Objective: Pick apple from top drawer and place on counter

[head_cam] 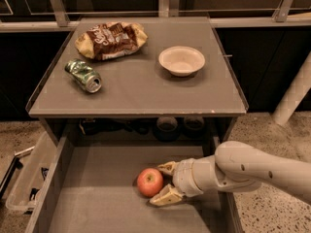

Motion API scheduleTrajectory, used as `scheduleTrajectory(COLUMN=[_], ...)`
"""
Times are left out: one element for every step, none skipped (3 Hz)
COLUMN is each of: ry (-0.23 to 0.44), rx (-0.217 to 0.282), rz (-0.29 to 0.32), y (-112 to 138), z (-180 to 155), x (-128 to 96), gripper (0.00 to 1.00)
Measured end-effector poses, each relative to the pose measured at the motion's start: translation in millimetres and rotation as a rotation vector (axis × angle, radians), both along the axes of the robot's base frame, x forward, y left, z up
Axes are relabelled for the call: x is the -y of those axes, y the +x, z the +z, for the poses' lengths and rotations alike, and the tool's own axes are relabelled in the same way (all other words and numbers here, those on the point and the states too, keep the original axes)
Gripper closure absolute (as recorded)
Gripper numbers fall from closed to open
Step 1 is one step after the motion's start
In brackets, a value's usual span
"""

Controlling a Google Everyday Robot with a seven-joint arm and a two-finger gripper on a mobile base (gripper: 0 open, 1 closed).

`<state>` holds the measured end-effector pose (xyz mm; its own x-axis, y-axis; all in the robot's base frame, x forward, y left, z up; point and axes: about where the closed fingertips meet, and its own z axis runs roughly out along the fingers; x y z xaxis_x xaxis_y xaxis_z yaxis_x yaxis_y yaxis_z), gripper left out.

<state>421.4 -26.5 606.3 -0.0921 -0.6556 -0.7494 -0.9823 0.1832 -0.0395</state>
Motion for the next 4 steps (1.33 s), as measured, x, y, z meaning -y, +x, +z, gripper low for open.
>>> scheduleTrajectory(ry=[0.000, 0.000, 0.000, 0.002], rx=[0.000, 0.000, 0.000, 0.009], rz=[0.000, 0.000, 0.000, -0.002], y=[0, 0, 0, -6], z=[0, 0, 0, 11], x=[0, 0, 0, 5], gripper=[0.60, 0.83, 1.00, 1.00])
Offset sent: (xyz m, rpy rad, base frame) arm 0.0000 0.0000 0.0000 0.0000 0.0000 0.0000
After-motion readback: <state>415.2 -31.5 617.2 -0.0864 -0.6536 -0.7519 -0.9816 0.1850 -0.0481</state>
